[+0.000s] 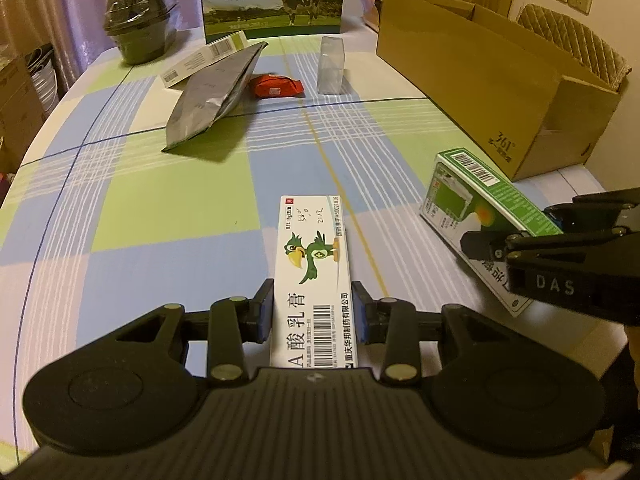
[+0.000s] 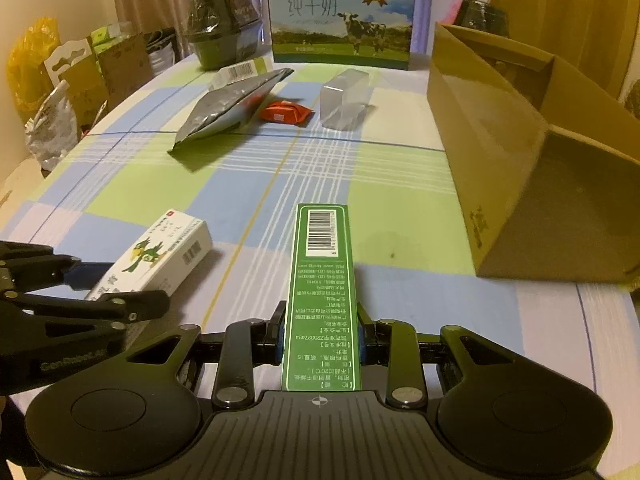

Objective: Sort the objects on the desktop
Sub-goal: 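Lift the white and green boxes and carry both over the cardboard box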

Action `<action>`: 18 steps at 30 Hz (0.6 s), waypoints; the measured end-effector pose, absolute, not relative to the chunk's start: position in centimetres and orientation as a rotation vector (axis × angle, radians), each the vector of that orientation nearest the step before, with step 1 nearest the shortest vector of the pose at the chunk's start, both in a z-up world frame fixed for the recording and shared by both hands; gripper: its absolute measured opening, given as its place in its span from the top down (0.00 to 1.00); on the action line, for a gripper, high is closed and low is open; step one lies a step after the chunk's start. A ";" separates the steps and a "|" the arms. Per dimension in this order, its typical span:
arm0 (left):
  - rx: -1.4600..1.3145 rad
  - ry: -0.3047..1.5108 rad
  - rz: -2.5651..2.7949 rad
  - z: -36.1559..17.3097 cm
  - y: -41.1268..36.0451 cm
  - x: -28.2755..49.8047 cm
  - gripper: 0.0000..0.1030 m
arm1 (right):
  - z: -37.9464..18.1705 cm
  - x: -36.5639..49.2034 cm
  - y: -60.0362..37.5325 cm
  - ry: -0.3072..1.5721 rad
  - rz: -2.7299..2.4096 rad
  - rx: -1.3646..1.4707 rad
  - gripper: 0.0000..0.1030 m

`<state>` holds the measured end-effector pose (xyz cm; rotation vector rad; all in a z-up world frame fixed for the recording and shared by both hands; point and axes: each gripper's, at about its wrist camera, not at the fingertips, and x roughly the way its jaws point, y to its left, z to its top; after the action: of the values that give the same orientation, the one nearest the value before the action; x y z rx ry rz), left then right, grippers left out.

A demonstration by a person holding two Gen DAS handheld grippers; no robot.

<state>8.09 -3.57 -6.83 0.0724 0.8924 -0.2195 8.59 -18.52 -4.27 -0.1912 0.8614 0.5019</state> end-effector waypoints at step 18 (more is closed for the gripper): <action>0.088 0.857 -0.234 -3.8 -4.9 6.7 0.68 | -1.0 6.7 -20.4 0.802 0.508 -0.155 0.73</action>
<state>6.70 -4.86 -3.78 0.0880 0.8568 -0.2340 6.73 -20.40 -0.97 -0.1547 0.8021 0.5080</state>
